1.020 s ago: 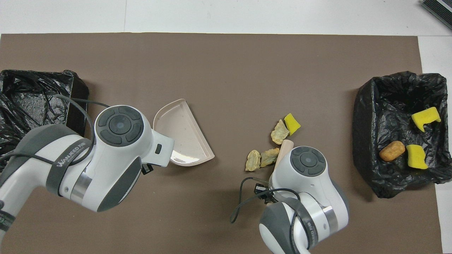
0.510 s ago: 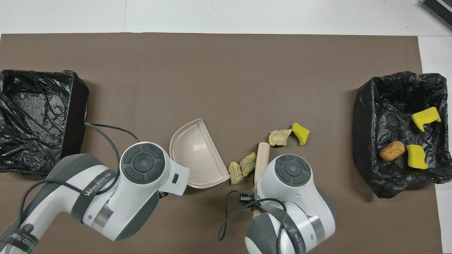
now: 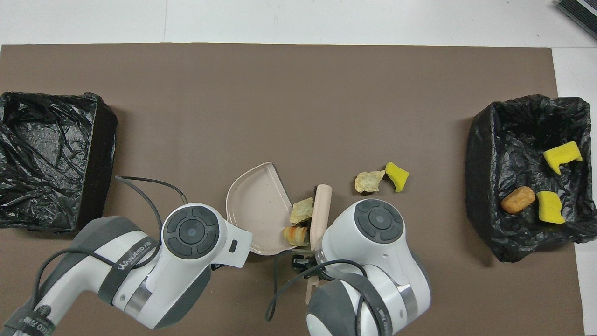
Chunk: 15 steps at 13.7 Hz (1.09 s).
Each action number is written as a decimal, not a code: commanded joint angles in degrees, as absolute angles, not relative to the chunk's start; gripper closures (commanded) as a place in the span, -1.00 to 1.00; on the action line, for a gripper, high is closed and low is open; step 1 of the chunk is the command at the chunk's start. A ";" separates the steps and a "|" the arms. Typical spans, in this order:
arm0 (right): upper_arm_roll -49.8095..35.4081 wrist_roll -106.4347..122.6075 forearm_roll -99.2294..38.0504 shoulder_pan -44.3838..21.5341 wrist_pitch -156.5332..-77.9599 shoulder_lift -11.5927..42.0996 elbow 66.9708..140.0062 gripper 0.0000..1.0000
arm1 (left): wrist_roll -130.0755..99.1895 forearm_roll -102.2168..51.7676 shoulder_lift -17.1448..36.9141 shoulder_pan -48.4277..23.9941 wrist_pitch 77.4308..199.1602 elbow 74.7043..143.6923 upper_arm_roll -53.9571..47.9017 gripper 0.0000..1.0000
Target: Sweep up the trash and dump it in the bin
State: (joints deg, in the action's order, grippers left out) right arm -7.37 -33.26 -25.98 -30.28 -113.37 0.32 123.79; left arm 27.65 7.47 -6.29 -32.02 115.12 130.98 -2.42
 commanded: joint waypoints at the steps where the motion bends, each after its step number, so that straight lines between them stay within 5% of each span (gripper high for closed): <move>1: -7.47 -31.99 -28.13 -30.85 -106.56 4.21 112.89 1.00 | 23.04 6.51 -7.82 -32.61 116.72 132.98 -1.85 1.00; 15: -7.12 -11.46 4.29 -8.02 -104.49 7.38 112.49 1.00 | 23.99 4.92 -6.86 -30.67 123.93 135.70 -1.67 1.00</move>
